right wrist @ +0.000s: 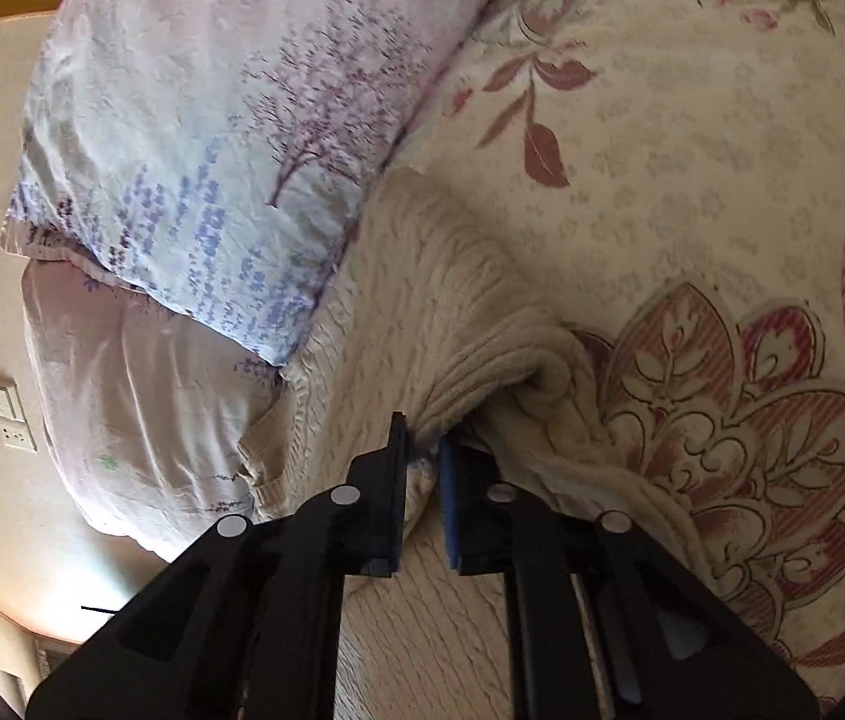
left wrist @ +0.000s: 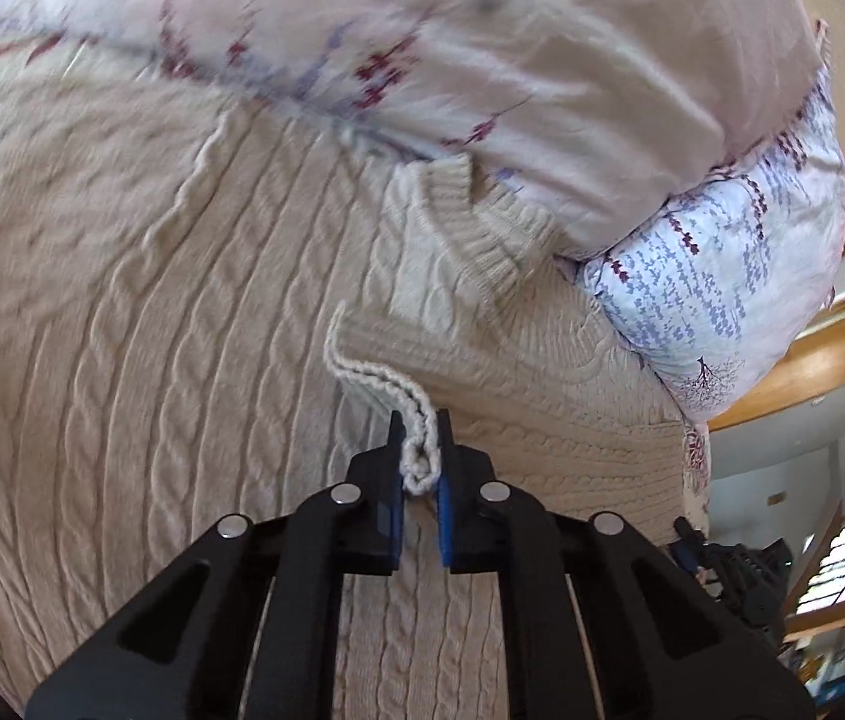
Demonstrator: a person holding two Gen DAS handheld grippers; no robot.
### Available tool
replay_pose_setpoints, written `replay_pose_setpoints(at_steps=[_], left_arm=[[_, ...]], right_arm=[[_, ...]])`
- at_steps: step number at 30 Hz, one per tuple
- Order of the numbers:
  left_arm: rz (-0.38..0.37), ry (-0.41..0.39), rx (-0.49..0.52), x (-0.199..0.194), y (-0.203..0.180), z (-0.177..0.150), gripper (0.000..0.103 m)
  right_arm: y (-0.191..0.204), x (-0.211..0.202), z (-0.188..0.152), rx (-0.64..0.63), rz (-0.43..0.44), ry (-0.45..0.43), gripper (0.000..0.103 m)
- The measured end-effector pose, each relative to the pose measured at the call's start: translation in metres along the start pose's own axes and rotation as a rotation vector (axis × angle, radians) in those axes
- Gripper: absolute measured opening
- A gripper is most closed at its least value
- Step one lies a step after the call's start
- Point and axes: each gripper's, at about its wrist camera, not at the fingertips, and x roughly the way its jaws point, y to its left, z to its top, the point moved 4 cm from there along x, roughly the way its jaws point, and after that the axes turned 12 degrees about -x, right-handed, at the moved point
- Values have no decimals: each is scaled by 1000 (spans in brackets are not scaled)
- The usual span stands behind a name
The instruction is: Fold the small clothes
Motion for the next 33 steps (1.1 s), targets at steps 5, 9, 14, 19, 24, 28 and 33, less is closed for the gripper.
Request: replay_pose_setpoints(at_steps=[5,9,14,19,24,28,33], left_arm=[[2,-91,79,-18,-16,32,8],[52,-77,62,-15,0,40,8],[86,-26,51,-3,17,25,8],[79,-15,36,0,21,17,8],[79,-6,53,3,17,13,9],[73,-2,44,3,17,14,12],[67,-14,14,-15,26,14,19]], right_arm=[[36,-7,-8,-188,-9,-17,10],[33,7,-22,-225,-49,34,10],[19,8,-16,-160,-71,46,13],[7,-3,2,-133,-109,-34,13],[-18,-15,9,-49,-155,-78,13],[-12,-19,1,-54,-225,-71,16],[20,-44,-12,-246,-509,-150,56]])
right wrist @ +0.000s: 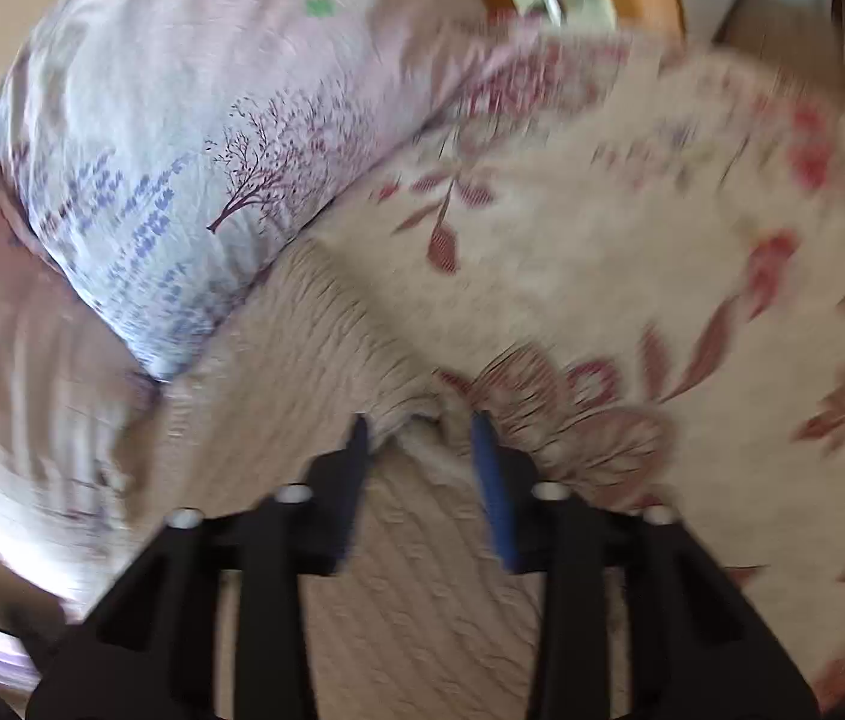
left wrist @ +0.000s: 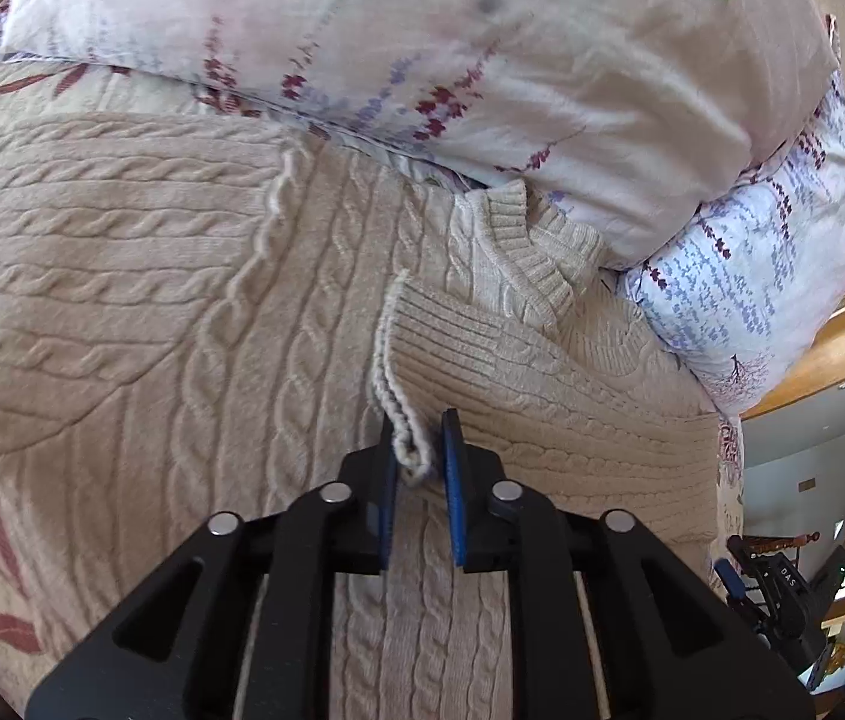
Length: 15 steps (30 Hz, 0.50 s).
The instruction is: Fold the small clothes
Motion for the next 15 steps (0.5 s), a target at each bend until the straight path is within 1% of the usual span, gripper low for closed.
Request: replay_pose_setpoints(at_steps=[1,3,4,6,8,10,11,12,13,15], left_arm=[[-8,-13,-10,-9,5,0,24],[-23,-39,-30,-25,14,0,30],[-32,-57,-46,-35,21,0,32],[-42,-99,-82,-58,38,3,34],[-40,-147,-127,-78,57,7,34],[-30,-198,-197,-100,85,12,35],[-21,-219,-235,-109,98,15,35],[-10,-238,-275,-116,112,18,35],[7,-258,-325,-126,130,21,33],[23,-298,-425,-140,161,26,33]], right_arm=[[10,-8,1,-67,-23,-46,56],[33,-8,0,-209,12,-66,56],[51,-4,-3,-298,45,-56,56],[79,9,-13,-416,103,-13,57],[96,21,-23,-487,125,30,58],[108,34,-31,-551,94,70,60],[111,41,-36,-569,81,105,61],[111,45,-40,-565,82,132,65],[111,46,-43,-555,88,137,66],[111,45,-45,-554,99,146,72]])
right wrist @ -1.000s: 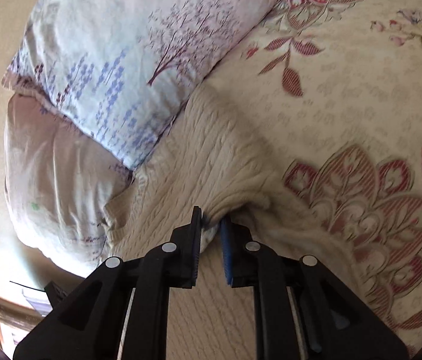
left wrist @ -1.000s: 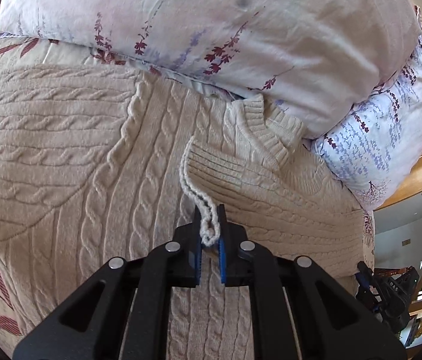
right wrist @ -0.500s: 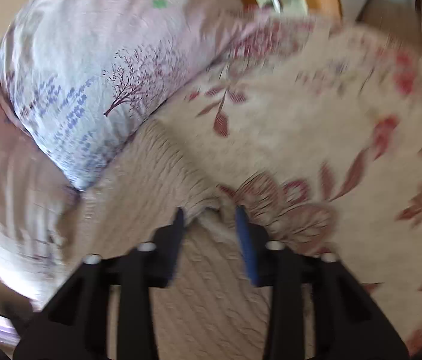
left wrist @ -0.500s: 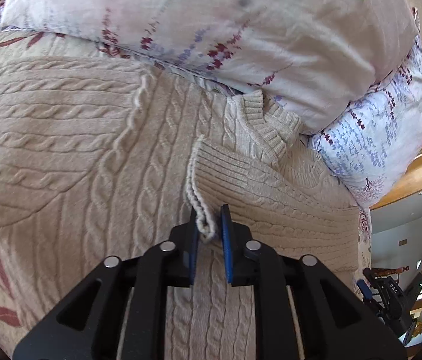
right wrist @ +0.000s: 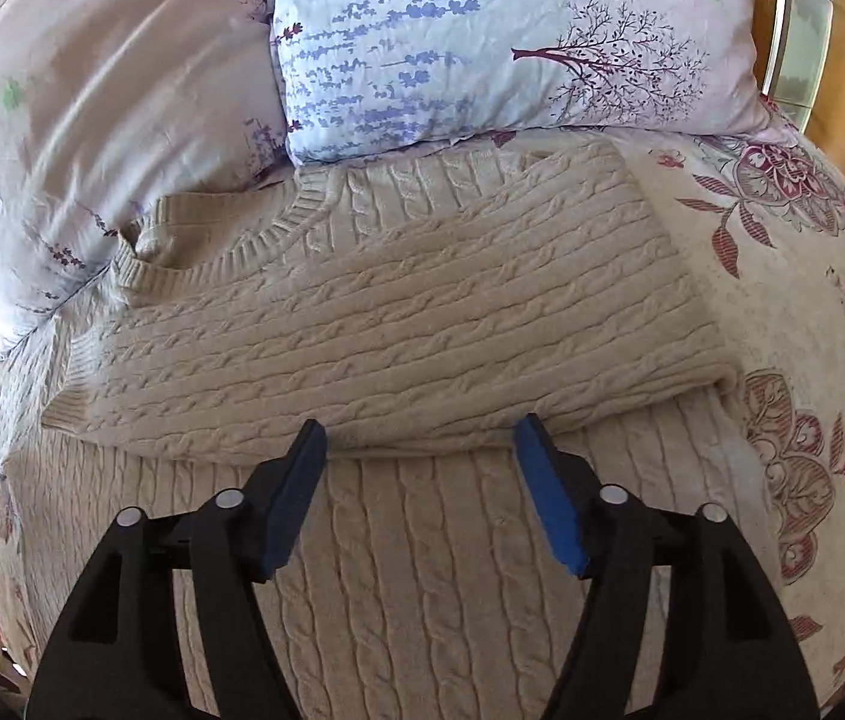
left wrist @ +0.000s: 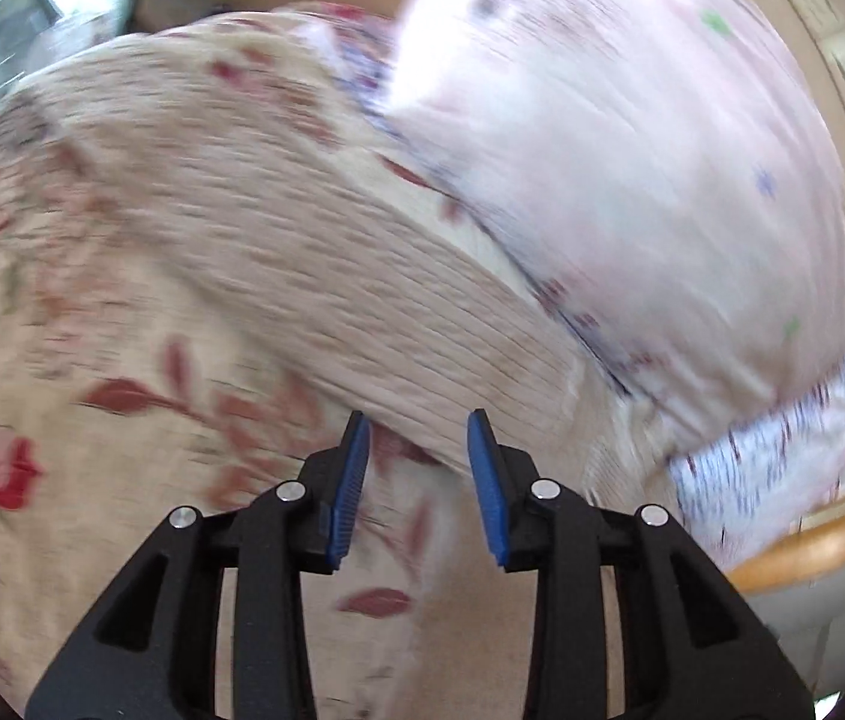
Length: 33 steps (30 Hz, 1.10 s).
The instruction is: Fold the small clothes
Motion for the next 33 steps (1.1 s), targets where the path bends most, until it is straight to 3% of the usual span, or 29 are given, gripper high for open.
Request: replay_pose_setpoints(at_steps=[6,9,14,20,23,26,29,33], left_arm=[[27,-75,-243,-3,55,47,33],[-19,-92,-340,0,71,63,25],[-78,-107,-421,6,77,79,24],[-131,-129,-523,10,92,88,7],[-166,-154,-488,5,81,88,6],[-246,-165,-411,-8,50,85,6],[-358,-143,-318,-18,5,73,6],[-479,-70,-167,-23,-64,32,6]], right_arm=[[5,-3,-7,15,25,22,73],[5,-6,-10,22,37,27,74],[3,-10,-14,29,39,34,75],[1,-12,-15,30,42,40,75],[0,-13,-16,30,54,36,75],[-3,-13,-16,40,61,34,75],[-4,-14,-14,50,65,30,75],[-5,-14,-14,61,74,25,75]])
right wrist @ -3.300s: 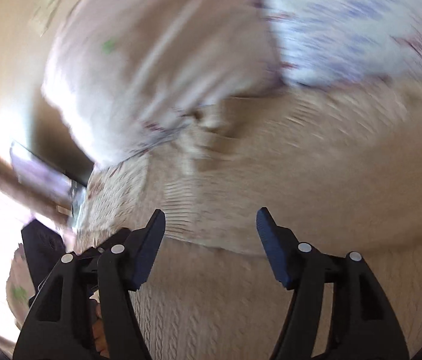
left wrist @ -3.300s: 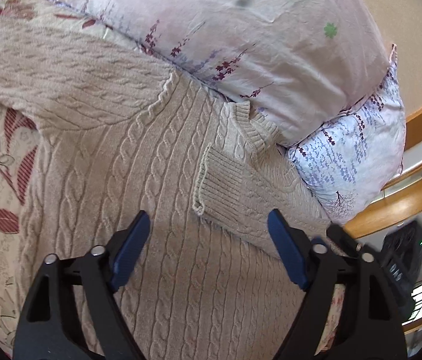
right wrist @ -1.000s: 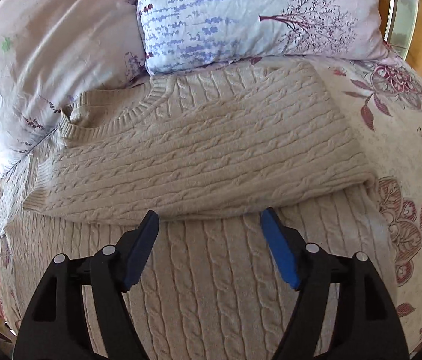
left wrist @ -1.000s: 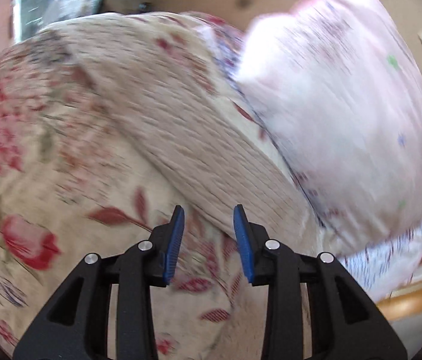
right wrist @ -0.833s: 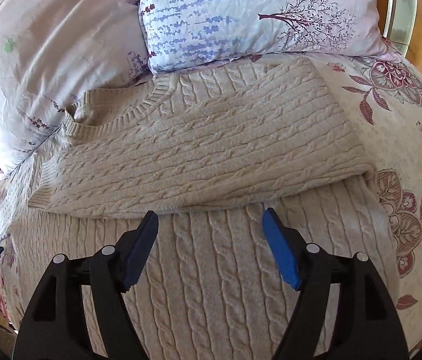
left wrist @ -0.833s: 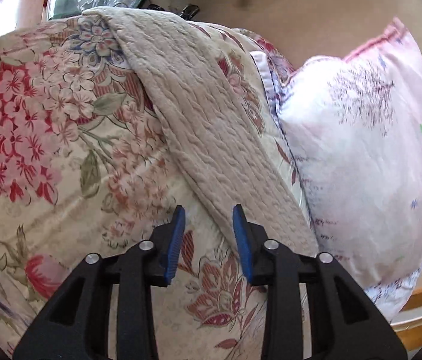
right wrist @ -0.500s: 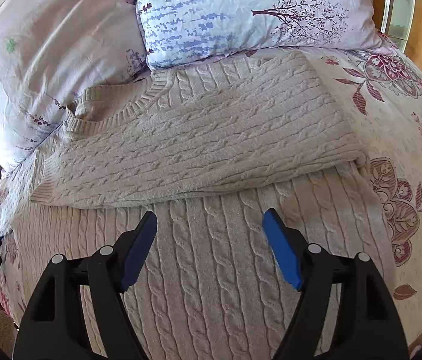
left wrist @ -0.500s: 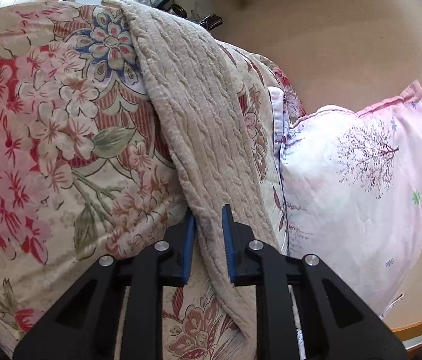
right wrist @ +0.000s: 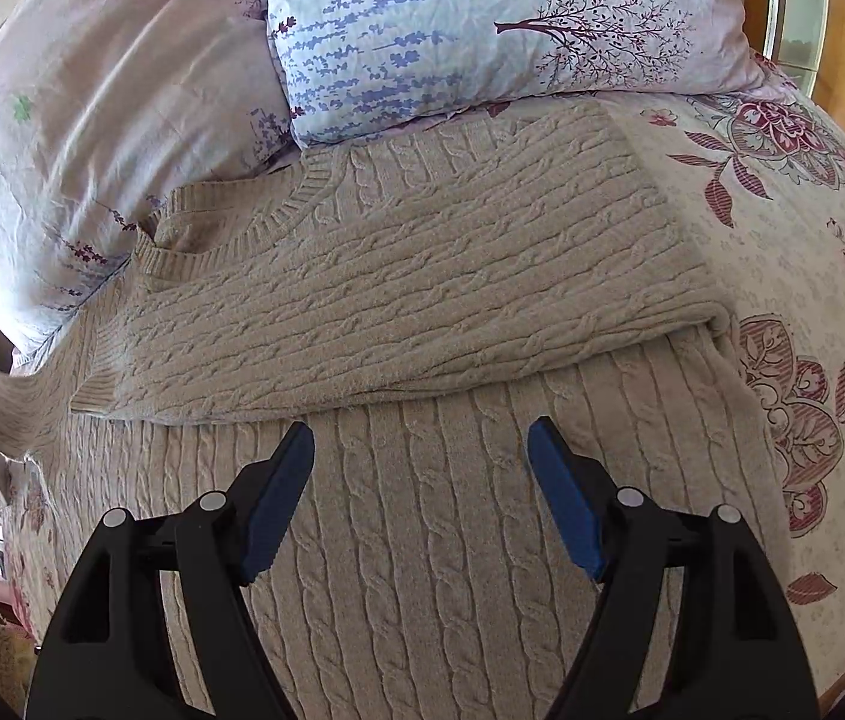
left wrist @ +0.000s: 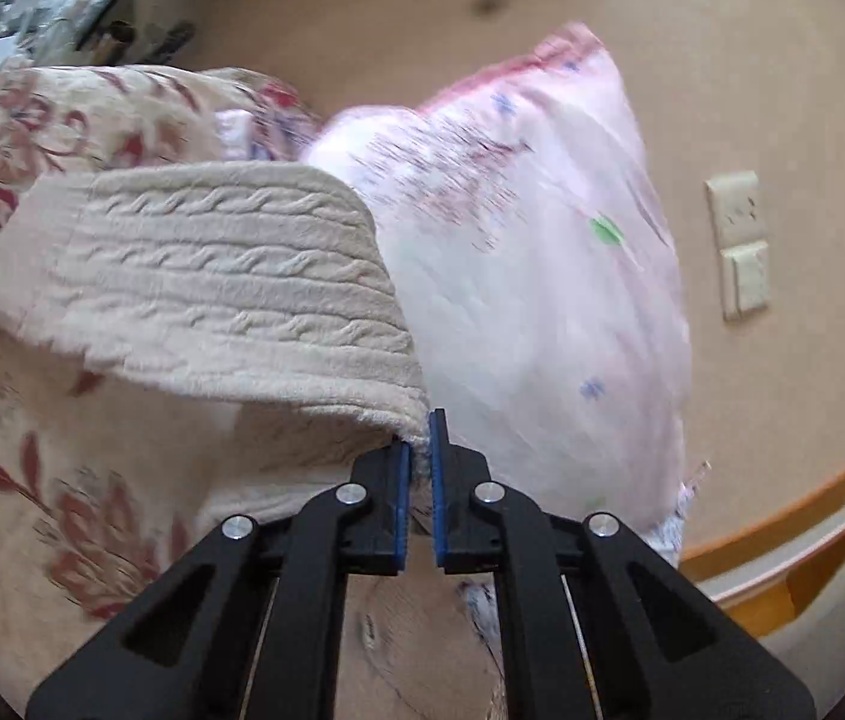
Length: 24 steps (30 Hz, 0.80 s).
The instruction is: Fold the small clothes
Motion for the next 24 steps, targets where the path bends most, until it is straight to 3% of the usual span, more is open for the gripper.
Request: replay_pose_setpoints(at_steps=[5,10,13,17,20,22,24], left_arm=[[-66,163,83,44,-32,-84,6],[31,294,85,92,-4,-147,6],[104,328,87,107,18,-171,6],[186,371,80,120,44,-189,9],[191,387,28,120,55,-185,14],[183,356,5,114,55,-174,28],[175,313,-18,110,53,-159,29]], right_arm=[[-3,-2,-3,10,10,-2,75],[-12,-7,-9,30,11,-8,75],[-19,-9,-11,43,7,-7,75],[-27,-10,-13,60,4,-5,75],[-26,-12,-15,55,5,-6,75],[-26,-13,-16,50,5,-8,75],[-25,-12,-15,49,7,-7,75]])
